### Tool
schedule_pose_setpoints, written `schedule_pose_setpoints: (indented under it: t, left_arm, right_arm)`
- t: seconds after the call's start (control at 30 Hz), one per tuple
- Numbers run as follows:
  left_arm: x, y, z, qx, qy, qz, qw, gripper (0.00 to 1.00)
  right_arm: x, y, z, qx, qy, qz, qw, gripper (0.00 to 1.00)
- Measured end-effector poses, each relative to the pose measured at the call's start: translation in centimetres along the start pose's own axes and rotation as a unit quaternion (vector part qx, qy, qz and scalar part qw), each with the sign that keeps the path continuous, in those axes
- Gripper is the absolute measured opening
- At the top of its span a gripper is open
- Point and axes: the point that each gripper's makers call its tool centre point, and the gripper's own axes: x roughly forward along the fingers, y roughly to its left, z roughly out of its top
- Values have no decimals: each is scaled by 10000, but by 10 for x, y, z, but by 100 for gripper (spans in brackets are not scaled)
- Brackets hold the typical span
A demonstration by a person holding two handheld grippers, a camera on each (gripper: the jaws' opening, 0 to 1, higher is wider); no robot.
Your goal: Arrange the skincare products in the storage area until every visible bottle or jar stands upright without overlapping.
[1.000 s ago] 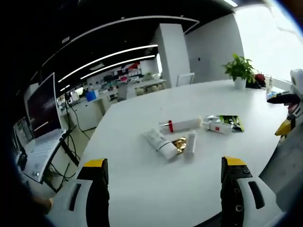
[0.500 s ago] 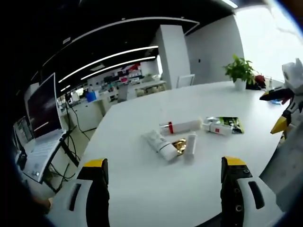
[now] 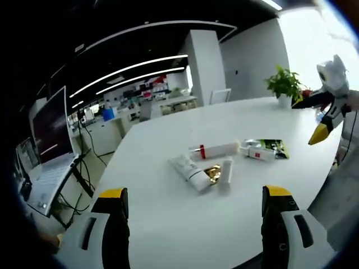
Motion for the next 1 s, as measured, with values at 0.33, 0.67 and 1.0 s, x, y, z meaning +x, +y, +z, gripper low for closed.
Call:
schedule_pose_setpoints:
  t: [0.33,0.67,1.0]
  left_arm:
    - [0,0,0,18,15,27,10000,97]
    - [0,1,1,67,8,77,9999,97]
    - [0,1,0,100,23,106,9999,97]
  right_arm:
    - [26,-6,10,-290,131,230,9992,100]
    - [55,-14,19,-472,251,508,9973,100]
    - [94,-20,23,-538,433,722,9950,100]
